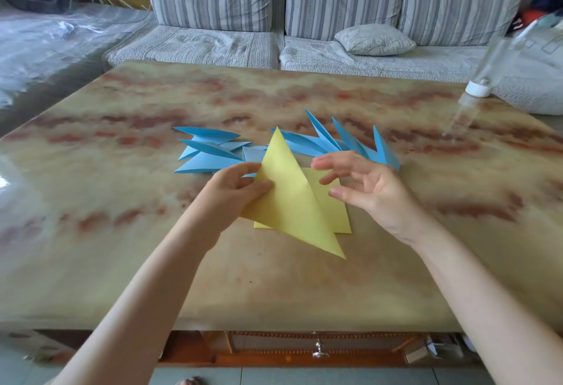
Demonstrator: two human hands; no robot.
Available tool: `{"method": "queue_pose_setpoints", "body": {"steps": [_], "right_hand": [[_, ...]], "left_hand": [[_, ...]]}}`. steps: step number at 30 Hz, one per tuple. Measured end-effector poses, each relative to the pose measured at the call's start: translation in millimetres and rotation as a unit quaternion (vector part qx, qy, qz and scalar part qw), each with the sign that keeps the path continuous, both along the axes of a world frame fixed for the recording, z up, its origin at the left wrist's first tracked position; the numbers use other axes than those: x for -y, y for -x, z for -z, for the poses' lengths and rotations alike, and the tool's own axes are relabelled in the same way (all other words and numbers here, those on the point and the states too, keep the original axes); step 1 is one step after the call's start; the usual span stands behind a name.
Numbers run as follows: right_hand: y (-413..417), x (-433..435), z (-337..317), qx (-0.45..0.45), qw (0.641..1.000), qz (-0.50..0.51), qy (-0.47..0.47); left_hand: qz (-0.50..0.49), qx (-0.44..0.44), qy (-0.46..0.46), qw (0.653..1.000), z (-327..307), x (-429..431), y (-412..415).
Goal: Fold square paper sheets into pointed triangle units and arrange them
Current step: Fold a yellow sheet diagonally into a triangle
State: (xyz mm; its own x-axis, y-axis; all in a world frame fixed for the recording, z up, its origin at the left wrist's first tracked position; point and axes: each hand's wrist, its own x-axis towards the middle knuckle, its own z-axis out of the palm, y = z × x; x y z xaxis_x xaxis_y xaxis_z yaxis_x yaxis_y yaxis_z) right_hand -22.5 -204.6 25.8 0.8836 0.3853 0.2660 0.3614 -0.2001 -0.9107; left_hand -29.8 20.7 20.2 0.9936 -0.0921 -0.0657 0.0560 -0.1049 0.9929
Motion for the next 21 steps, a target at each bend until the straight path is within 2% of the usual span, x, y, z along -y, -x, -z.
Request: {"method": "queue_pose_setpoints", "body": {"steps": [3,7,11,21], "right_hand": [[-1,0,2,-0.007,0.999,-0.030,0.018],[-2,-7,4,0.014,1.000,-0.021,0.001],[-2,-11,5,-0.012,0.998,-0.029,-0.049],[-3,-15,7,-0.085,0.980,0.081,-0.159]], "left_hand": [[0.032,-0.018,-0.001,0.999,0,-2,0],[0.048,-0.026,-0.013,0.998,0,0,1],[0.054,-0.023,-0.018,0.998,0,2,1],[0.099,-0.035,0.061,0.993,-6,12,11]]}}
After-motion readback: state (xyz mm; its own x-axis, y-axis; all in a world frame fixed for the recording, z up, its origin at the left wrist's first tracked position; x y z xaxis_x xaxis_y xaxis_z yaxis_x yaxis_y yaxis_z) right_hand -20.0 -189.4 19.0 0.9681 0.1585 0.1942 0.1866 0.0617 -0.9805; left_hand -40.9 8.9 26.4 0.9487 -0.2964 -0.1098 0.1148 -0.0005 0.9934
